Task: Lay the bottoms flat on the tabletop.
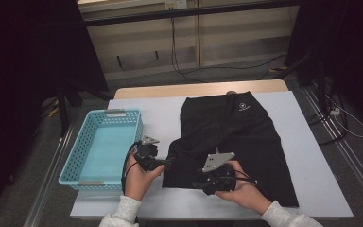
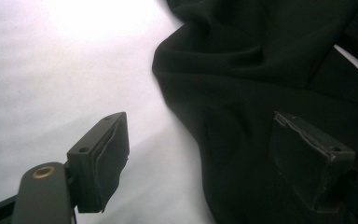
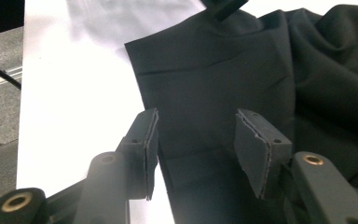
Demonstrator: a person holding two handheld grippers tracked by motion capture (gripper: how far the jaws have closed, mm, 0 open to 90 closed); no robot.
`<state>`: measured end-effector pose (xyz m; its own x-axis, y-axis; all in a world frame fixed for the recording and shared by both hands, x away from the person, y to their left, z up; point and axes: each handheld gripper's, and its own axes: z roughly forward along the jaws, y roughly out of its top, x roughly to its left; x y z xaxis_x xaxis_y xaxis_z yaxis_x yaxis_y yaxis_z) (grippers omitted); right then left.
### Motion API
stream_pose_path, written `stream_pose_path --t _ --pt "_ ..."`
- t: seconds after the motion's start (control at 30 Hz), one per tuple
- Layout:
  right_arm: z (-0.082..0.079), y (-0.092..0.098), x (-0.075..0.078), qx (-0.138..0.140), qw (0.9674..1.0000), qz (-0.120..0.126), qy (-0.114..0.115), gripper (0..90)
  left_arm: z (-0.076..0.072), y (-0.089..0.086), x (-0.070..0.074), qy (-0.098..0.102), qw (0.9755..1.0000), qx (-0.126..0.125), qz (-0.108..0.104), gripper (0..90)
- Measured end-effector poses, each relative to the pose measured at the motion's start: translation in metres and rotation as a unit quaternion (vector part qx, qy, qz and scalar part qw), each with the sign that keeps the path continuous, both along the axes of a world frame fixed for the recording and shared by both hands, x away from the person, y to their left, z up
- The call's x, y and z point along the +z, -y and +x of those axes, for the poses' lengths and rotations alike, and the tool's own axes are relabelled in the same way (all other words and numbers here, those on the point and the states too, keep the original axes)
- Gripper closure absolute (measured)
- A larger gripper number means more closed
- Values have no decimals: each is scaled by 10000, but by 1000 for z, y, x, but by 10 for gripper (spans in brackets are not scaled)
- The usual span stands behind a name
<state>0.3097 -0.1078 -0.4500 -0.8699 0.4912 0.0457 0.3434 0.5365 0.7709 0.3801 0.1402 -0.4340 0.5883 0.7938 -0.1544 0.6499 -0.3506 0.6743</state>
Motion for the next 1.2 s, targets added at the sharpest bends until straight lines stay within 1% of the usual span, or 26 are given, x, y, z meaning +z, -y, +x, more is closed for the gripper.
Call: stream_pose_path --t 0.03,0.1,0.2,0.27,0.3,0.37,0.43,0.53,0.57,0.6,0.63,0.67,0.73,0.77,0.9,1.0,1.03,1.1,1.2 --pt "0 0 -1 11 10000 -1 -29 502 0 0 0 -8 10000 -54 16 203" --pt "-1 -2 -4 114 9999 -11 -93 501 0 1 0 25 10000 -36 -14 203" --pt "-2 -4 -8 149 9997 -104 -133 501 0 0 2 72 10000 -60 -32 188" --pt "-2 -5 -11 135 9996 -212 -153 506 0 0 2 80 9999 -50 -95 185" --pt "-3 -5 -12 107 9996 -221 -105 512 0 1 2 98 9999 -39 -75 185" --pt "-3 -6 -12 202 9995 -246 -64 516 0 1 2 66 9999 -70 -64 184" --pt "-4 -6 -12 194 9994 -279 1 537 0 2 1 55 9999 -88 -46 184" --pt "-5 -6 -13 123 9996 -268 18 567 0 2 1 11 9999 -102 -71 183" --pt "-5 -6 -13 146 9995 -272 33 580 0 2 1 37 9999 -112 -58 183" --pt "-5 -6 -13 127 9996 -267 25 597 -1 3 2 61 9999 -68 -80 183" --pt "-5 -6 -13 91 9997 -247 -7 615 -1 3 2 60 9999 -89 -78 182" --pt "-5 -6 -13 108 9996 -247 9 630 -1 2 3 55 9999 -128 -80 183" --pt "-5 -6 -13 63 9997 -230 -24 670 0 2 3 58 9999 -126 -75 184" --pt "-5 -5 -13 64 9997 -233 -9 675 0 3 3 60 9999 -111 -101 184" --pt "-4 -4 -13 73 9998 -200 15 710 -1 3 2 52 9999 -95 -86 183" --pt "-4 -4 -13 75 9998 -187 -38 758 0 3 3 52 9999 -137 -89 182" --pt "-4 -4 -13 69 9998 -155 -89 773 0 3 3 46 9999 -141 -86 182" --pt "-3 -3 -13 35 9999 -132 -101 802 0 4 3 9 9998 -114 -131 182" --pt "-1 -2 -14 1 9999 -118 -121 851 -1 2 5 24 9998 -98 -159 180"
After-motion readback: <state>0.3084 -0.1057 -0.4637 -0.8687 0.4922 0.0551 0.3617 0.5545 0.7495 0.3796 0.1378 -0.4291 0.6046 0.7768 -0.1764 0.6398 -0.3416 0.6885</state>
